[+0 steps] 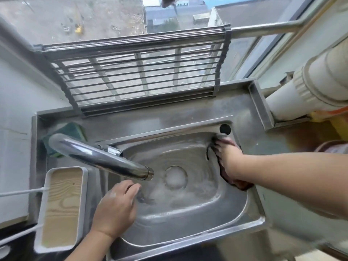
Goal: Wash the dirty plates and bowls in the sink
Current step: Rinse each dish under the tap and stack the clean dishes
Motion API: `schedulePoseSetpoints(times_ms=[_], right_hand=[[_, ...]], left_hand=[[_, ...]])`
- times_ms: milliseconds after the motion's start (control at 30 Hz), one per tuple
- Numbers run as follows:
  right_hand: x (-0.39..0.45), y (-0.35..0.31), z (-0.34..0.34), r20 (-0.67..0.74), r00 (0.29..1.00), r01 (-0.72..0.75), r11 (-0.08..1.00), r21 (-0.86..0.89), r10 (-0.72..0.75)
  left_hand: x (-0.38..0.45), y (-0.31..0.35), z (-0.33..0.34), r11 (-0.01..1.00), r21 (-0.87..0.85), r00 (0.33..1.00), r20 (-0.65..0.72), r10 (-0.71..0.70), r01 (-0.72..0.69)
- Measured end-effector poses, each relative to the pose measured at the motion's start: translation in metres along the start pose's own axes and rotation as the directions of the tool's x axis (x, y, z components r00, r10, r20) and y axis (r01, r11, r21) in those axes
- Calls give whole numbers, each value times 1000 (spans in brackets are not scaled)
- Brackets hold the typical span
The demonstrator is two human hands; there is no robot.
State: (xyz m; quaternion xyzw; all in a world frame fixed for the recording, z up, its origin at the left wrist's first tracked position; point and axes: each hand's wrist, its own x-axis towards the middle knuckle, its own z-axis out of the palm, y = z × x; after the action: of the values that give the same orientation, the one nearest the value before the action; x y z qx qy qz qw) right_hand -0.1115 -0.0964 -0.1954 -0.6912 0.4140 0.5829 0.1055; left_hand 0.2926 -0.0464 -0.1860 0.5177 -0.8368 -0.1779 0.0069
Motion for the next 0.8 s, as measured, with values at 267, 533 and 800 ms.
schedulePoseSetpoints(times_ms=[267, 533, 800], right_hand=[[-55, -56, -10, 23, 990, 87, 749, 657, -136], [-33, -252, -136, -421, 816, 339, -261, 904, -396], [39, -200, -245, -189, 966, -99, -927, 363, -177]], left_hand=[[1, 2, -2, 1000, 9, 999, -47, 10, -9], [-3, -6, -12, 977, -194, 984, -140, -113, 85], [-10, -13, 4, 986, -162, 980, -185, -73, 43]])
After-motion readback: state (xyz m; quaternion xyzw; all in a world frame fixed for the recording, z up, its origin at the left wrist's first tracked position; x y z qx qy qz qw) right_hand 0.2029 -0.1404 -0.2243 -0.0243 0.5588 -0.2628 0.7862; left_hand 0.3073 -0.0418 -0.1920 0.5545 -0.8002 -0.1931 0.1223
